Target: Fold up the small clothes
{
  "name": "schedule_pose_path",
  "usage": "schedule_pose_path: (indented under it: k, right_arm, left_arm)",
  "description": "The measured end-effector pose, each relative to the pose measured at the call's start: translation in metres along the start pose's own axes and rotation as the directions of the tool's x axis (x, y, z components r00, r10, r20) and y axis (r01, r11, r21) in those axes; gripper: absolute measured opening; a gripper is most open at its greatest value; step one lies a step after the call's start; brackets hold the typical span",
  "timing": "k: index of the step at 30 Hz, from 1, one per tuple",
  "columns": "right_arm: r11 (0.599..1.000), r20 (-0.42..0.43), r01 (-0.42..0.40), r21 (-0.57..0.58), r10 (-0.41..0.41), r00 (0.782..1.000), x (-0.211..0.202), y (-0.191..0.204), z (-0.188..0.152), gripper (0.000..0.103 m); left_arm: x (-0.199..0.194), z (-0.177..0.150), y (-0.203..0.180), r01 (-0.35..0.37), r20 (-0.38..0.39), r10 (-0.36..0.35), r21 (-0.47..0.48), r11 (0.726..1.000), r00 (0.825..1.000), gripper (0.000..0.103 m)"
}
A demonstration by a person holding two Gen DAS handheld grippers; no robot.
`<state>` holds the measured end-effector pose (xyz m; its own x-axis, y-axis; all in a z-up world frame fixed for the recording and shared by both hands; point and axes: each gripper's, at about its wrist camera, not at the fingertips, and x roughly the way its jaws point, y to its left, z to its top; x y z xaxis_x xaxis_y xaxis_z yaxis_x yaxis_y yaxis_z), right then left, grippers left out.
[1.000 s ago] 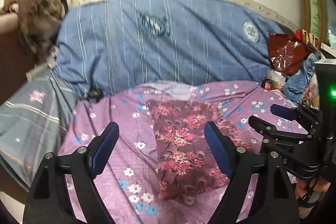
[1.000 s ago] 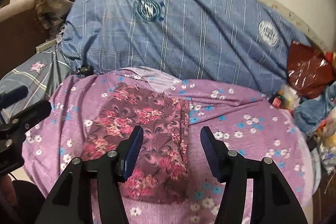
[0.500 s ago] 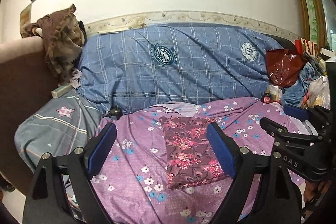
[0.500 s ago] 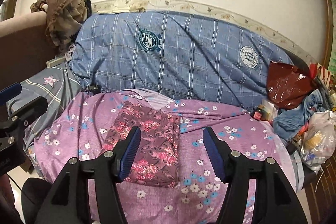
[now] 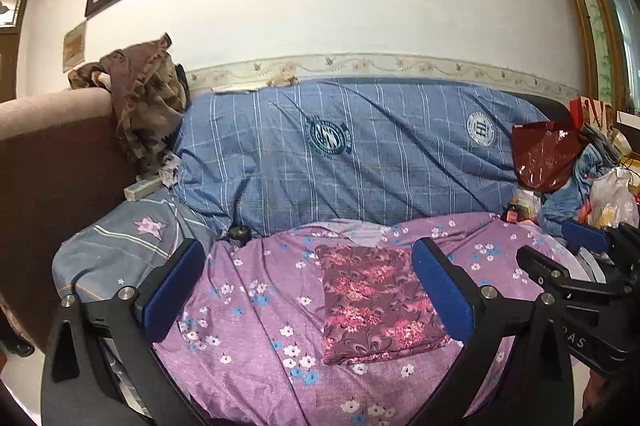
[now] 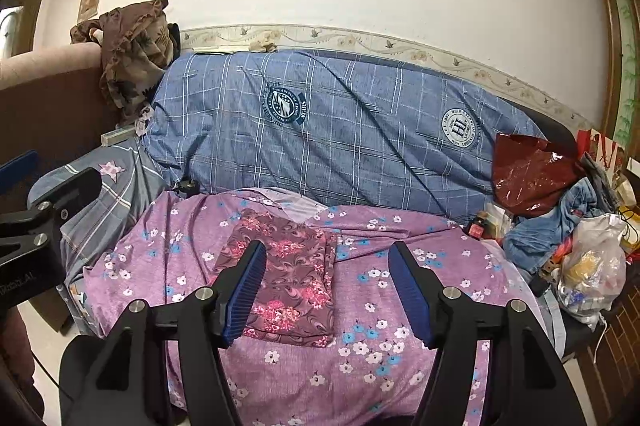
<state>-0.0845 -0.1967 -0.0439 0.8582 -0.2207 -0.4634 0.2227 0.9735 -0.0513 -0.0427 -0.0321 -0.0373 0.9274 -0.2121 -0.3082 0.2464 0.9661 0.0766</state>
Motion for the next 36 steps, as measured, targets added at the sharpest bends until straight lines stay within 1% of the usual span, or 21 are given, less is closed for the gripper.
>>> schedule_pose_path:
  k: [7, 13, 17, 22, 30, 32, 33, 35, 36]
  right_arm:
    - [1.000, 0.008, -0.001, 0.012, 0.001, 1.000, -0.006, 0.000, 0.001, 0.066]
    - [1.000, 0.005, 0.006, 0.016, -0.006, 1.000, -0.005, 0.001, 0.001, 0.066]
    - [1.000, -0.001, 0.007, 0.014, -0.007, 1.000, -0.003, 0.003, 0.000, 0.066]
    - [1.000, -0.007, 0.008, 0.009, -0.008, 1.000, 0.000, 0.006, 0.001, 0.066]
    - [1.000, -0.026, -0.001, -0.005, 0.001, 1.000, 0.010, 0.014, 0.000, 0.066]
    - [1.000, -0.034, -0.005, -0.008, 0.005, 0.999, 0.014, 0.016, 0.000, 0.066]
    - [1.000, -0.037, -0.007, -0.010, 0.006, 0.999, 0.016, 0.017, -0.001, 0.066]
    - [1.000, -0.050, -0.012, -0.012, 0.011, 0.999, 0.021, 0.019, -0.002, 0.066]
    - [1.000, -0.061, -0.019, -0.010, 0.018, 0.998, 0.026, 0.020, -0.003, 0.066]
  left_arm:
    - [-0.008, 0.002, -0.001, -0.007, 0.013, 0.007, 0.006, 1.000, 1.000, 0.103]
    - [-0.008, 0.000, 0.000, -0.030, 0.018, 0.030, 0.004, 1.000, 0.999, 0.103]
    - [-0.002, -0.002, 0.005, -0.041, -0.007, 0.041, -0.020, 0.999, 0.999, 0.103]
    - [0.009, -0.006, 0.012, -0.075, -0.047, 0.073, -0.048, 0.996, 0.996, 0.103]
    - [0.019, -0.012, 0.021, -0.108, -0.066, 0.104, -0.057, 0.992, 0.992, 0.103]
    - [0.022, -0.013, 0.023, -0.106, -0.067, 0.102, -0.060, 0.993, 0.993, 0.103]
    - [0.023, -0.014, 0.024, -0.092, -0.065, 0.088, -0.062, 0.994, 0.994, 0.103]
    - [0.025, -0.018, 0.027, -0.037, -0.055, 0.033, -0.074, 0.997, 0.998, 0.103]
    - [0.025, -0.019, 0.027, -0.023, -0.045, 0.020, -0.084, 0.996, 0.999, 0.103]
